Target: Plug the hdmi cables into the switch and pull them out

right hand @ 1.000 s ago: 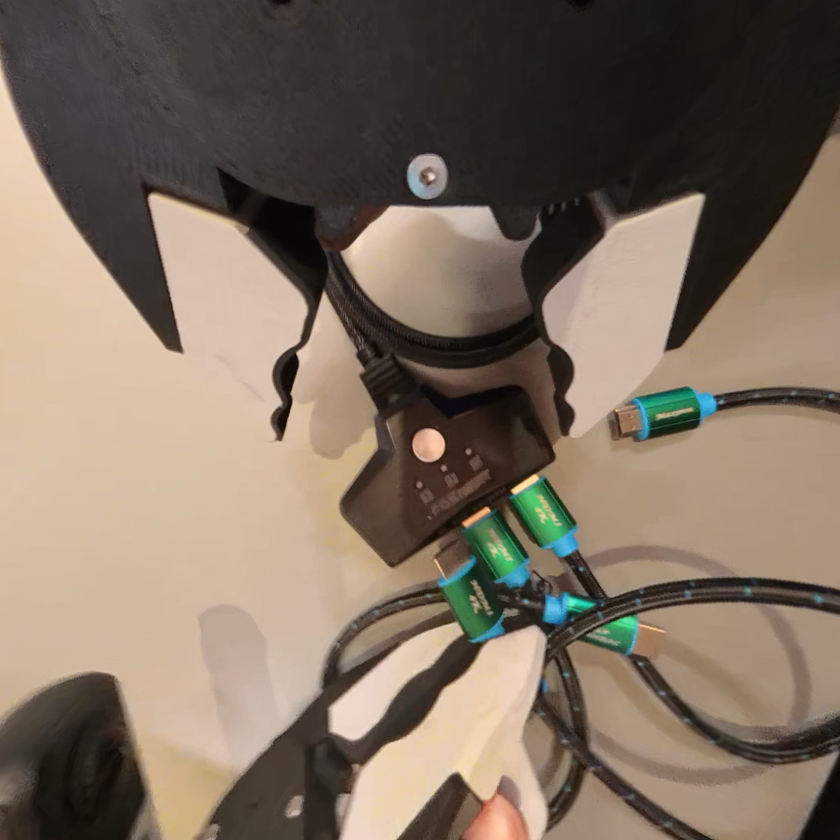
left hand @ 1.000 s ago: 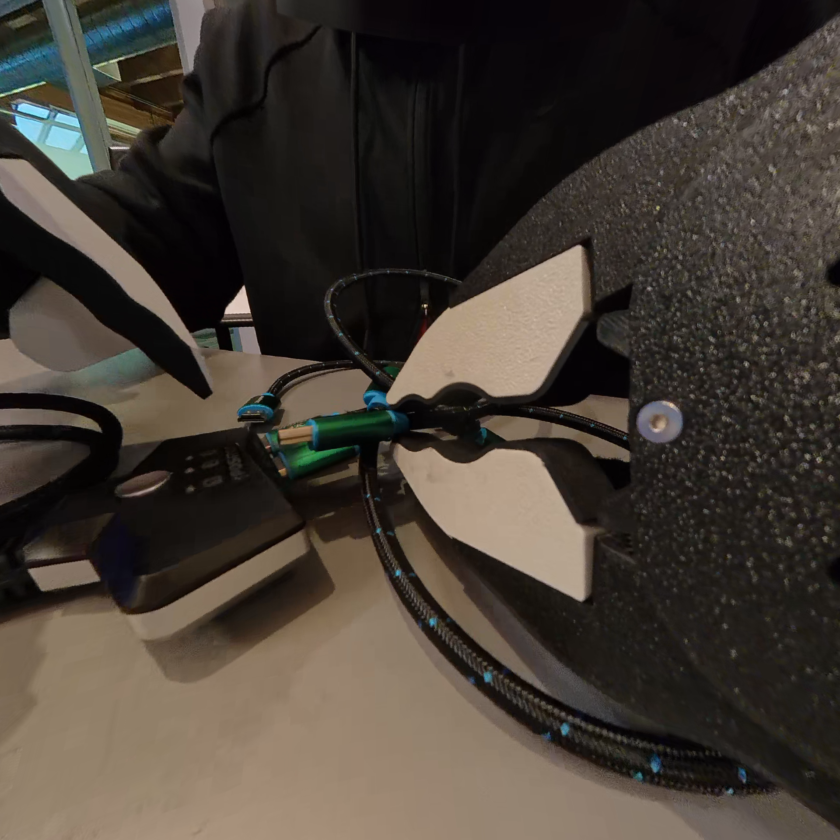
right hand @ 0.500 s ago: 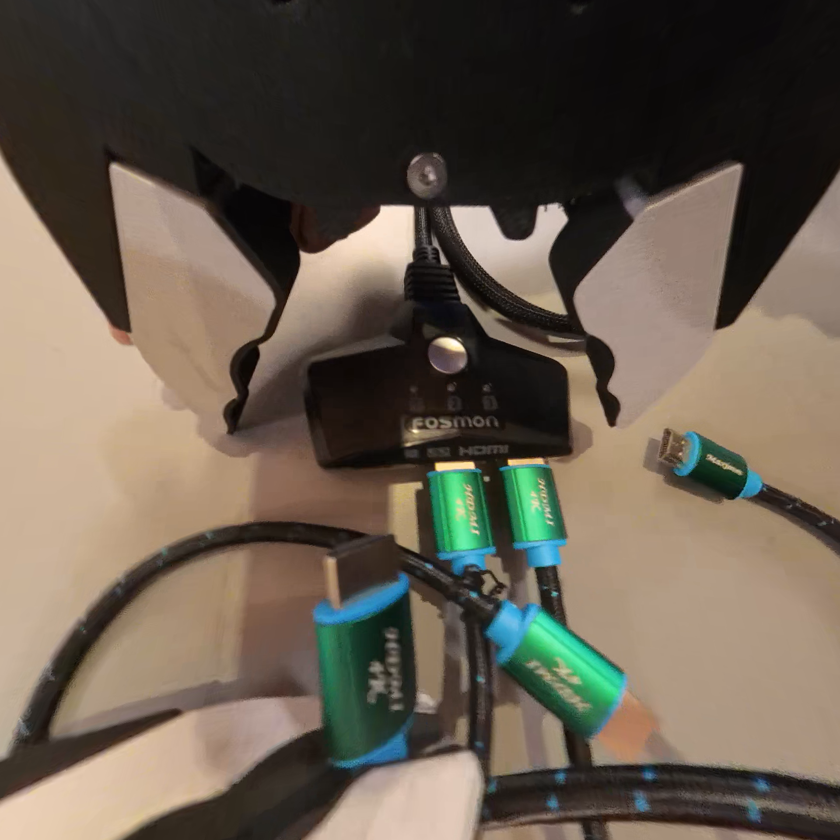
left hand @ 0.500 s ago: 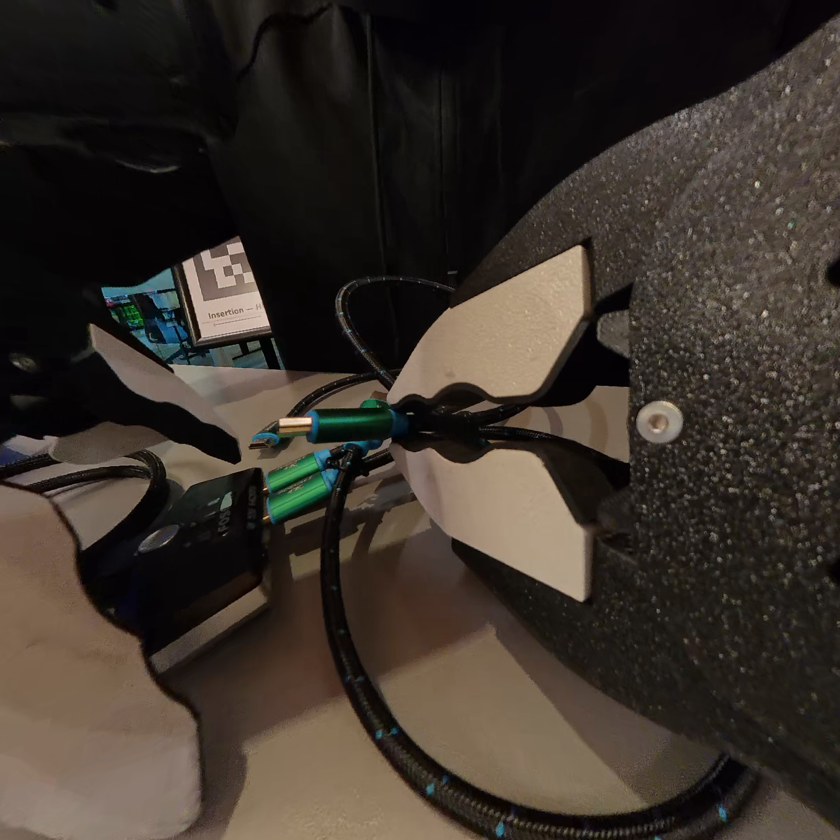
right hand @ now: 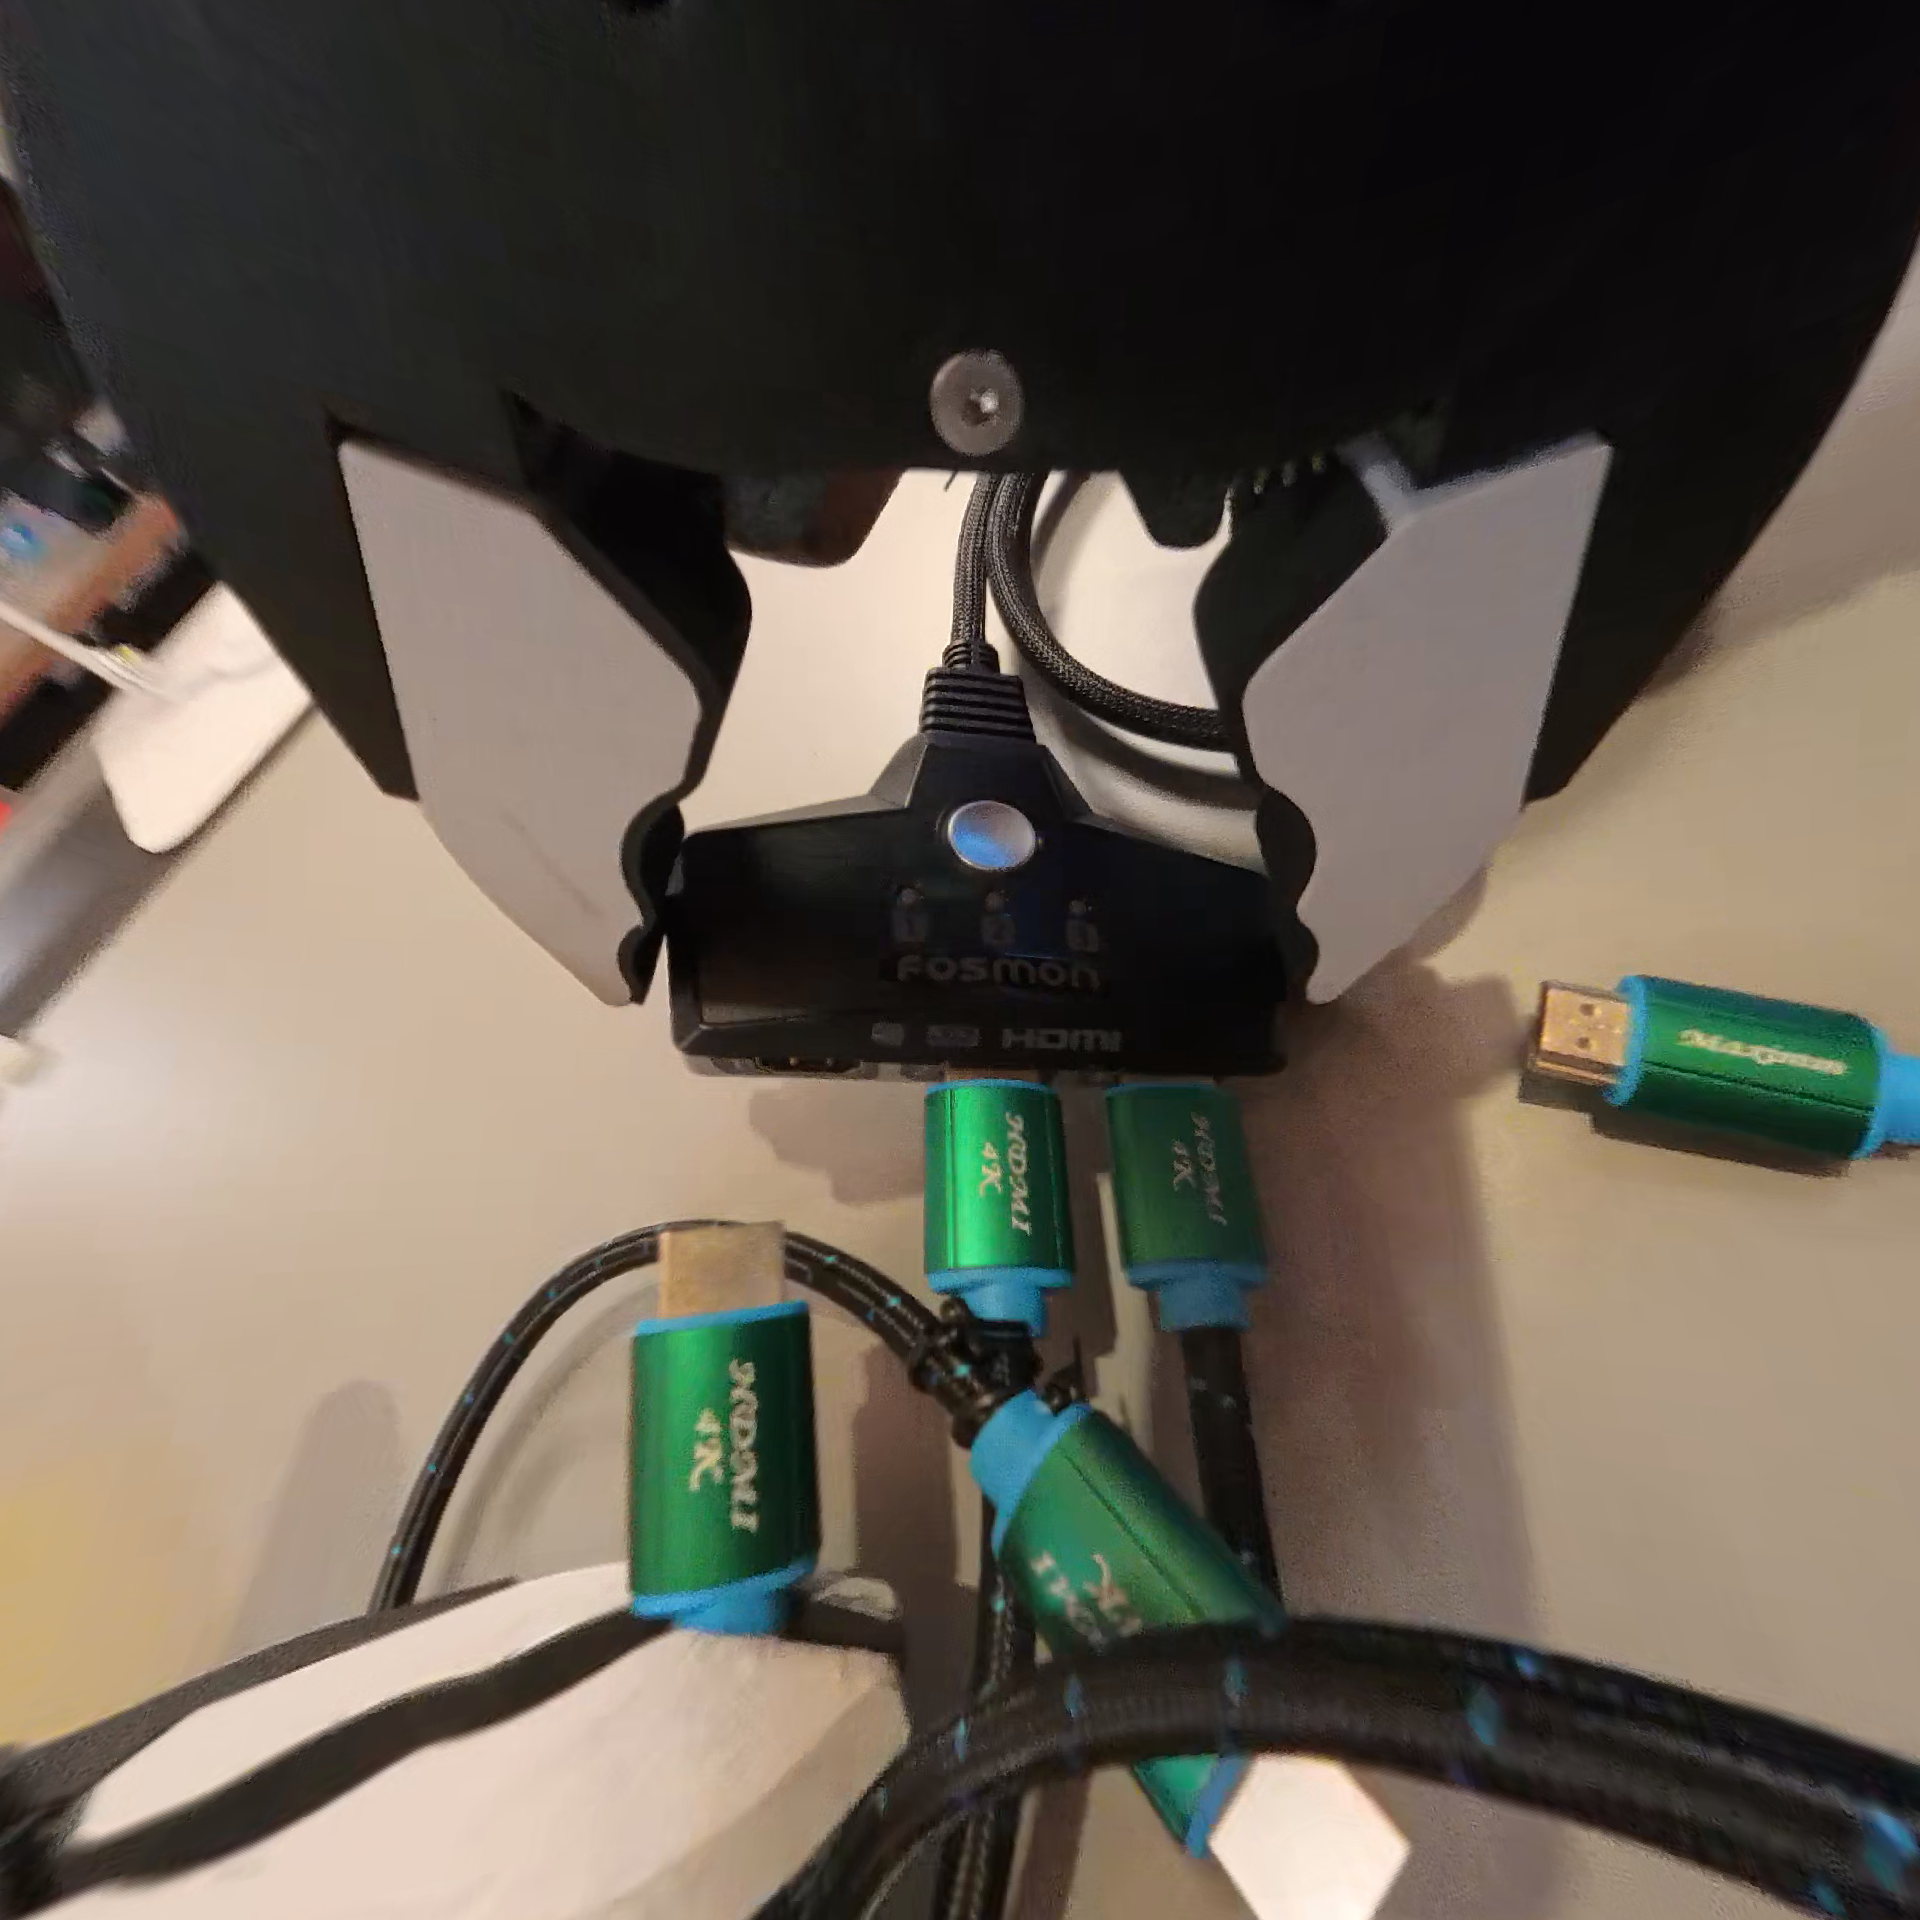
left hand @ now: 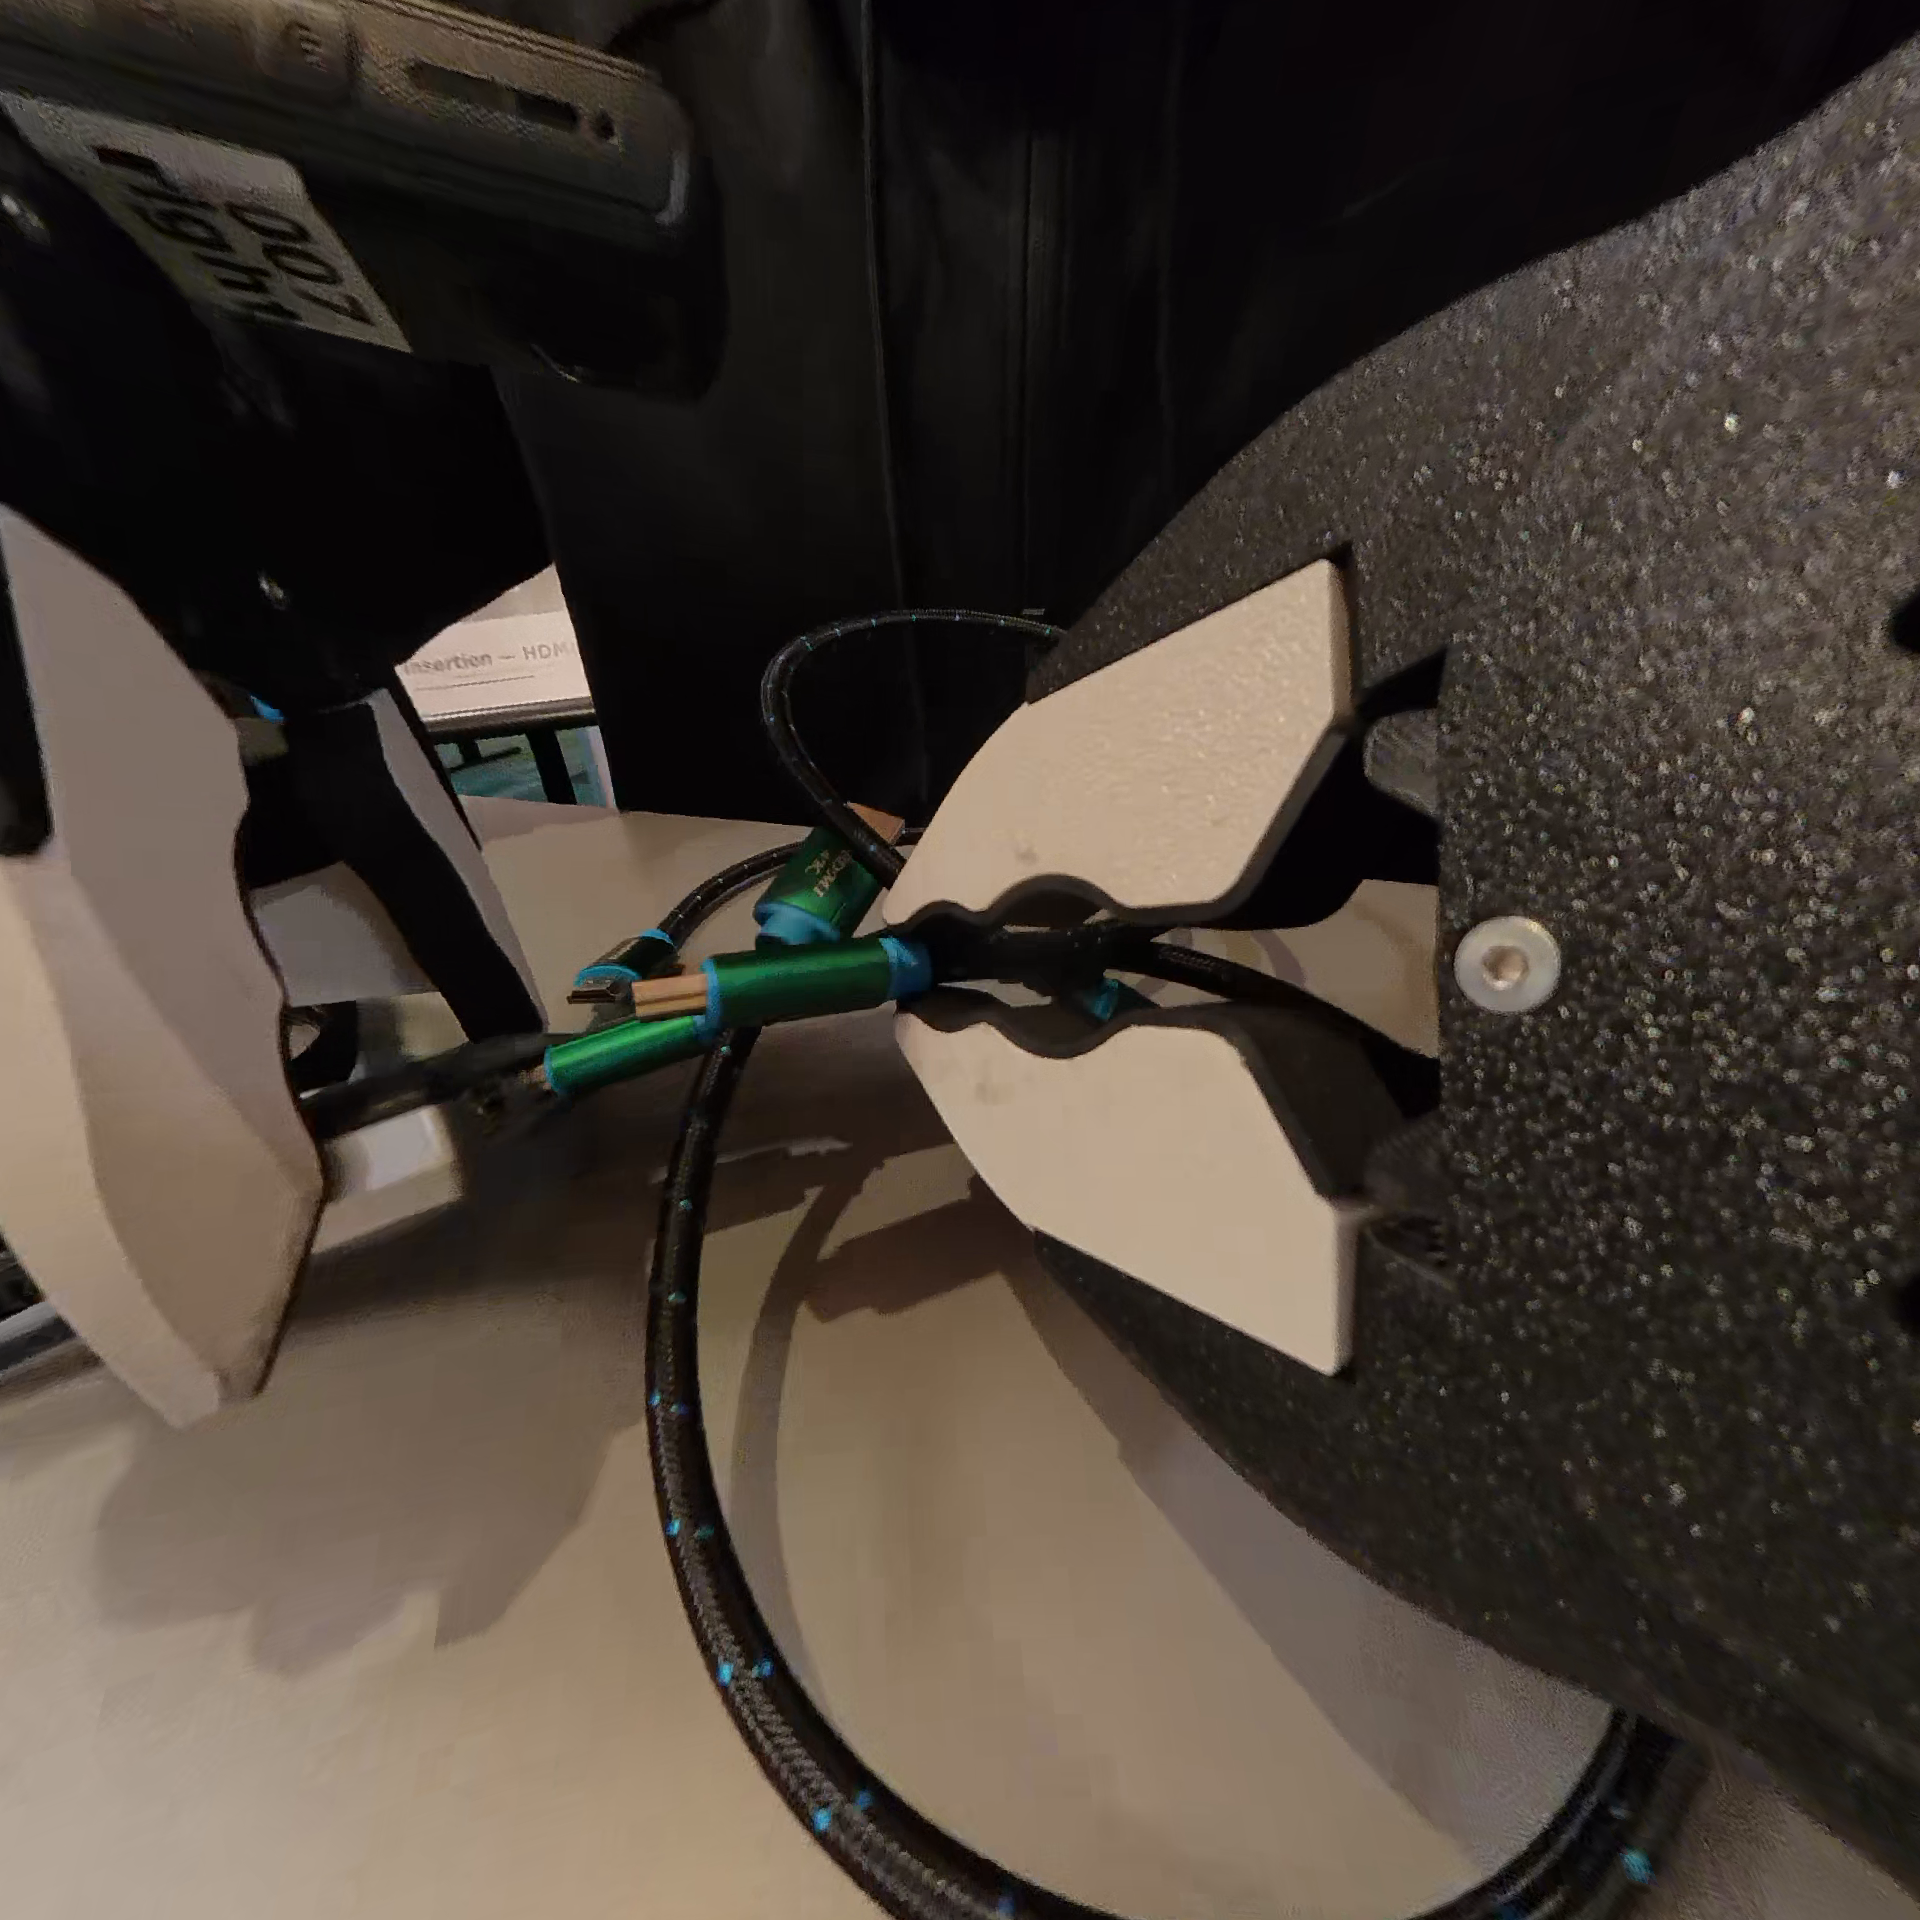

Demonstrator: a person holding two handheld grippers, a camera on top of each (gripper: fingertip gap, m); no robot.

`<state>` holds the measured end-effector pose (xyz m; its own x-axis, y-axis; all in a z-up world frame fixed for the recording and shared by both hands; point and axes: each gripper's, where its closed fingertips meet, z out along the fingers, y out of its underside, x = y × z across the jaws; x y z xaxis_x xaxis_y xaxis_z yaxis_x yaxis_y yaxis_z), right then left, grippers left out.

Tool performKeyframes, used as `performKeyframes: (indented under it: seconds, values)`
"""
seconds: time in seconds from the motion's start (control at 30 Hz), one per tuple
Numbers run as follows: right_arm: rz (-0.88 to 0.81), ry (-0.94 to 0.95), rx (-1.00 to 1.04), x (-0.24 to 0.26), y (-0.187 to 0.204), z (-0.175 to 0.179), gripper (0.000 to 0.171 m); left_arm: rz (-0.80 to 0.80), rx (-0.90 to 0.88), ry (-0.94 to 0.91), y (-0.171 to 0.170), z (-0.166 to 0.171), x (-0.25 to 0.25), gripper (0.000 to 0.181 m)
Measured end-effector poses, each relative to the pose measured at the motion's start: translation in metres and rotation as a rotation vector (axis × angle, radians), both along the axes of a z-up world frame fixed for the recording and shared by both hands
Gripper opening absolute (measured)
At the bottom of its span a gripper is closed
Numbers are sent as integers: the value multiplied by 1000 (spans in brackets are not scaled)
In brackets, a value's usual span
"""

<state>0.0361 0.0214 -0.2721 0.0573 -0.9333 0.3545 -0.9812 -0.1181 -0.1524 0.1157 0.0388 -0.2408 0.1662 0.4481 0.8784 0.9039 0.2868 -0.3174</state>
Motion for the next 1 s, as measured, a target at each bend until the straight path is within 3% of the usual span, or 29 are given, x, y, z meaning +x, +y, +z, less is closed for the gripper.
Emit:
performKeyframes:
  seconds: [0.27, 0.6, 1.0]
  values:
    - [-74, 25, -305, -1, 1, 16, 111, -69, -91, -93, 4, 8, -12, 9]
    - [-106, 9, -396, 3, 7, 21, 111, -103, -201, -173, 20, 16, -18, 9]
    - [-162, 6, -453, 3, 11, 25, 110, -34, -321, -194, 20, 21, -22, 9]
